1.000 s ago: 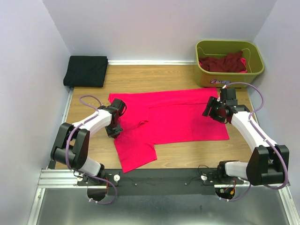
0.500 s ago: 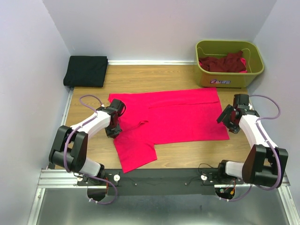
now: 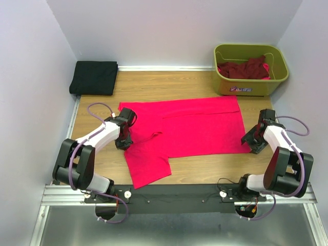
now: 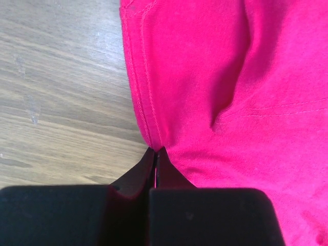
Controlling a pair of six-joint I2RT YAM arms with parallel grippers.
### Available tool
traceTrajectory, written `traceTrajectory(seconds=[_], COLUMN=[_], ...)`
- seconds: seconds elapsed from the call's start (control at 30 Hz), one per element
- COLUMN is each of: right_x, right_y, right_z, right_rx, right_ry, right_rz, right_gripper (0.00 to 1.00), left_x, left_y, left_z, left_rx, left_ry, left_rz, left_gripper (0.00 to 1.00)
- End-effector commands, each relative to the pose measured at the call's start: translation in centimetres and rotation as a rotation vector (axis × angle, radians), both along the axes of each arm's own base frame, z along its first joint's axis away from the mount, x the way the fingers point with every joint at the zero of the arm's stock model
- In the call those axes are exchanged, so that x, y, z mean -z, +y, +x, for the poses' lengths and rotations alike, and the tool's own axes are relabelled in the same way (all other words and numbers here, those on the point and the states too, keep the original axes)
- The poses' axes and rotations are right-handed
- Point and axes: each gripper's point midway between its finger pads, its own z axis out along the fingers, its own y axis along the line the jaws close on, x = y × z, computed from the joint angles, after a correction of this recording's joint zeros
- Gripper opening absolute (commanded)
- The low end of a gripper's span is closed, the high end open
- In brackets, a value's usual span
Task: Fold and stack the t-shirts
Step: Fold the tshirt
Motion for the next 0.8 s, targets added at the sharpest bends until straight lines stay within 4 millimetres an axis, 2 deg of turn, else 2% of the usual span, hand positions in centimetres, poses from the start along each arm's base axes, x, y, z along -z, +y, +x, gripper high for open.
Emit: traceTrajectory(seconds=[0.0, 0.13, 0.33, 0.53, 0.67, 0.73, 0.77], right_x=[1.0, 1.3, 2.2, 2.7, 2.7, 2.4, 2.3], right_y=[0.2, -0.9, -1.0, -1.1, -1.1, -1.0, -1.0], right_z=[-1.1, -1.3, -1.8, -2.1, -2.1, -1.9, -1.8], right_rx=[0.077, 0.117, 0.136, 0.142, 0.138, 0.137, 0.136], right_ry=[0.045, 0.047, 0.073, 0.095, 0.093, 0.080, 0.075], right_rz=[0.029, -0.016, -0.020, -0.025, -0.025, -0.021, -0.018], right_gripper=[0.59, 0.54, 0.53, 0.38, 0.17, 0.12, 0.06], left_x=[-0.6, -0.4, -0.6, -0.8, -0.9, -1.0, -1.1], left_y=[-0.2, -0.2, 0.1, 0.2, 0.3, 0.3, 0.3], left_z=[0.6, 0.3, 0.3, 0.3, 0.3, 0.2, 0.2], left_rx=[0.009, 0.013, 0.009, 0.003, -0.002, -0.003, -0.002], left_ry=[-0.042, -0.041, -0.050, -0.060, -0.063, -0.067, -0.068], left_rz=[-0.025, -0.027, -0.031, -0.040, -0.050, -0.052, -0.053], left_gripper=[0.00, 0.00, 0.00, 0.00, 0.00, 0.00, 0.00])
